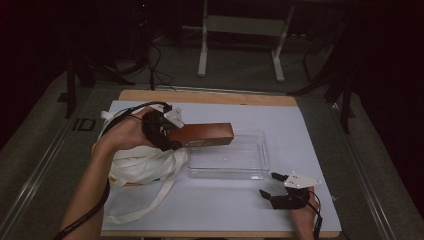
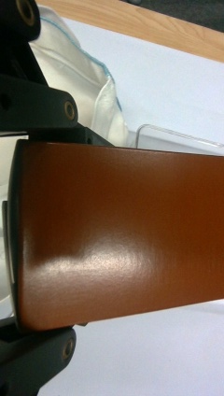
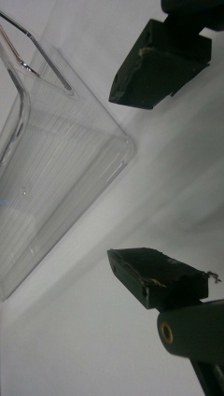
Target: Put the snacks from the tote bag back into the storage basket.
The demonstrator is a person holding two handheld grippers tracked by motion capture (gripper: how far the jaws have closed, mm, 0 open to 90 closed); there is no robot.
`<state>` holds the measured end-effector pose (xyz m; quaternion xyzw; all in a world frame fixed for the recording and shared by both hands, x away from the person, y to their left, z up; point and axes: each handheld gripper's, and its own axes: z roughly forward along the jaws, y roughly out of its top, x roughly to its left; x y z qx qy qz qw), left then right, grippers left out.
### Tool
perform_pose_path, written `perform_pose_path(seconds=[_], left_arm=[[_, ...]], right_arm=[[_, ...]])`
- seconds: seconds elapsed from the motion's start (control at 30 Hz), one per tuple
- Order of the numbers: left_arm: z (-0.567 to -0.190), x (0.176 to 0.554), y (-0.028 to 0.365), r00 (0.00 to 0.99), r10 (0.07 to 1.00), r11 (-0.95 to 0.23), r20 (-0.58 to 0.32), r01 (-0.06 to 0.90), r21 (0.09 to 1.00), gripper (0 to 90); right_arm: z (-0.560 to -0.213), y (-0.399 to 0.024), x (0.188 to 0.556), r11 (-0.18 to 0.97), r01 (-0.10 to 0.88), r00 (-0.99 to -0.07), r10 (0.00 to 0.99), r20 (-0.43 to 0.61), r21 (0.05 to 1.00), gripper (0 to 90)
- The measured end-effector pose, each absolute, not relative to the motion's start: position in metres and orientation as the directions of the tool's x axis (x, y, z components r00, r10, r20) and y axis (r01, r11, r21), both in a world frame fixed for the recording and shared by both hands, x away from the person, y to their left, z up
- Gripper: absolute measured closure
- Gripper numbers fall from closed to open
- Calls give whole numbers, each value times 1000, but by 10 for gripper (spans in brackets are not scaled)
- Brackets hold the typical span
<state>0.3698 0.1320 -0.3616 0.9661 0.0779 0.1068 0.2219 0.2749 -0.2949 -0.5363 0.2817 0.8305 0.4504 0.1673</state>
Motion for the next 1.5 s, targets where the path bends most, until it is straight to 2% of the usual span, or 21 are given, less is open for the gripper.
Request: perform_pose_path(seconds=[0.63, 1.5], left_arm=[[-352, 372, 124, 972, 167, -887, 166, 75, 456, 436], [-361, 371, 105, 984, 115, -891, 139, 40, 452, 436]], right_arm=[[-536, -295, 275, 437, 317, -786, 617, -24, 842, 206], [-536, -295, 275, 438, 319, -789, 614, -21, 840, 206]])
